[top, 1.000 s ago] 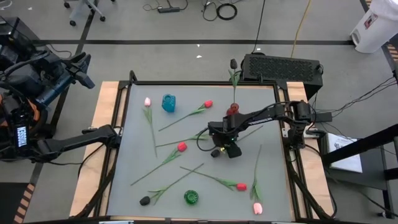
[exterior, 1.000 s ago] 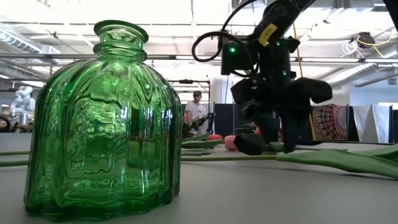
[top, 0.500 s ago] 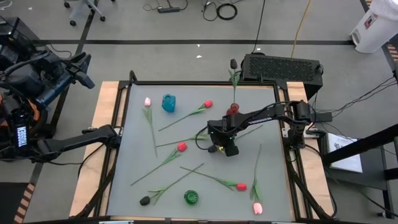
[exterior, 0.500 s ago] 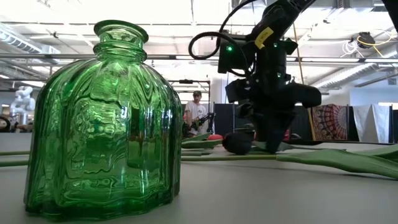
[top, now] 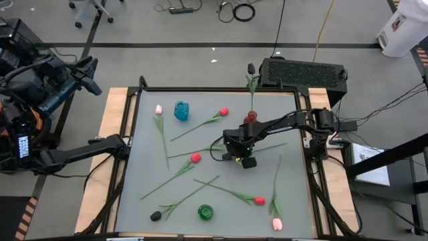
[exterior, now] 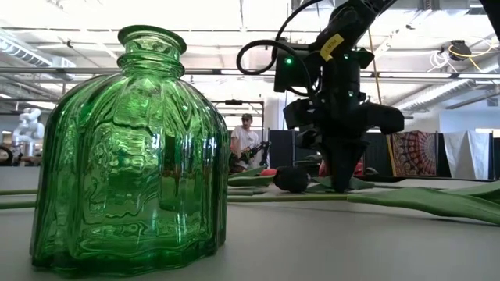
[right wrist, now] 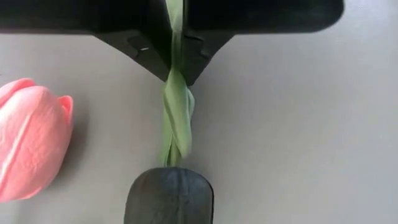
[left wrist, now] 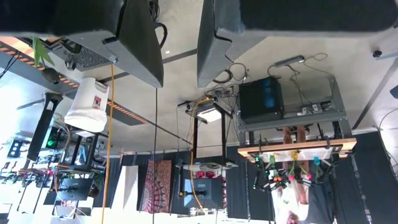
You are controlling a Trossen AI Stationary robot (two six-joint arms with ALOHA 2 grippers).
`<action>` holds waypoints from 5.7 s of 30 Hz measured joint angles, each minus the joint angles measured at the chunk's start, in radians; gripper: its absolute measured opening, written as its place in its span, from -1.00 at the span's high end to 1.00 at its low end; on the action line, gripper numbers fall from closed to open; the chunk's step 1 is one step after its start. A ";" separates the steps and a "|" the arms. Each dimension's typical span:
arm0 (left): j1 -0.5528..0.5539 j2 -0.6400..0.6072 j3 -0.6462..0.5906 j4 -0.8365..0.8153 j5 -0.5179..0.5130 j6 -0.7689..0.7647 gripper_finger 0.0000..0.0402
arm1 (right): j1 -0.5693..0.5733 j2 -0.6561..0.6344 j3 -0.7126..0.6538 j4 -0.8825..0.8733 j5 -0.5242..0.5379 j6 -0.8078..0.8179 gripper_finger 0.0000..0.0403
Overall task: Sort flowers into vase by color
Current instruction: Put the top black tulip into the red vase
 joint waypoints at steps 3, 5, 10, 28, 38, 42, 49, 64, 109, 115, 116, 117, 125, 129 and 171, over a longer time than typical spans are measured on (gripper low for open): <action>0.000 0.000 0.000 0.000 0.000 0.000 0.48 | 0.000 -0.006 0.000 -0.006 -0.001 0.000 0.97; 0.000 0.000 0.000 0.000 0.000 0.000 0.48 | 0.000 -0.017 0.000 -0.006 -0.002 -0.001 0.98; 0.000 0.000 0.000 0.000 0.000 0.000 0.48 | 0.000 -0.077 0.000 -0.004 -0.002 -0.001 0.97; 0.000 0.000 0.000 0.000 0.000 0.000 0.48 | 0.000 -0.506 0.000 0.115 0.001 0.060 0.97; 0.000 0.000 0.000 0.000 0.000 0.000 0.48 | -0.003 -0.701 0.000 0.261 0.129 0.124 0.97; 0.000 0.000 0.000 0.000 0.000 0.000 0.48 | -0.003 -0.777 0.000 0.296 0.205 0.124 0.97; 0.000 0.000 0.000 0.000 0.000 0.000 0.48 | -0.027 -0.905 0.000 0.321 0.292 0.149 0.97; 0.000 0.000 0.000 0.000 0.000 0.000 0.48 | -0.157 -1.138 0.000 0.217 0.343 0.175 0.97; 0.000 0.000 0.000 0.000 0.000 0.000 0.48 | -0.222 -1.227 -0.519 0.883 0.444 0.310 0.97; 0.000 0.000 0.000 0.000 0.000 0.000 0.48 | -0.257 -1.147 -0.519 0.990 0.444 0.306 0.97; 0.000 0.000 0.000 0.000 0.000 0.000 0.48 | -0.263 -1.138 -0.519 1.000 0.444 0.306 0.97; 0.000 0.000 0.000 0.000 0.000 0.000 0.48 | -0.270 -1.131 -0.519 1.005 0.443 0.306 0.97; 0.000 0.000 0.000 0.000 0.000 0.000 0.48 | -0.290 -1.086 -0.519 1.011 0.436 0.313 0.97; 0.000 0.000 0.000 0.000 0.000 0.000 0.48 | -0.290 -1.066 -0.519 1.006 0.436 0.313 0.97; 0.000 0.000 0.000 0.000 0.000 0.000 0.48 | -0.290 -1.017 -0.519 1.010 0.436 0.302 0.94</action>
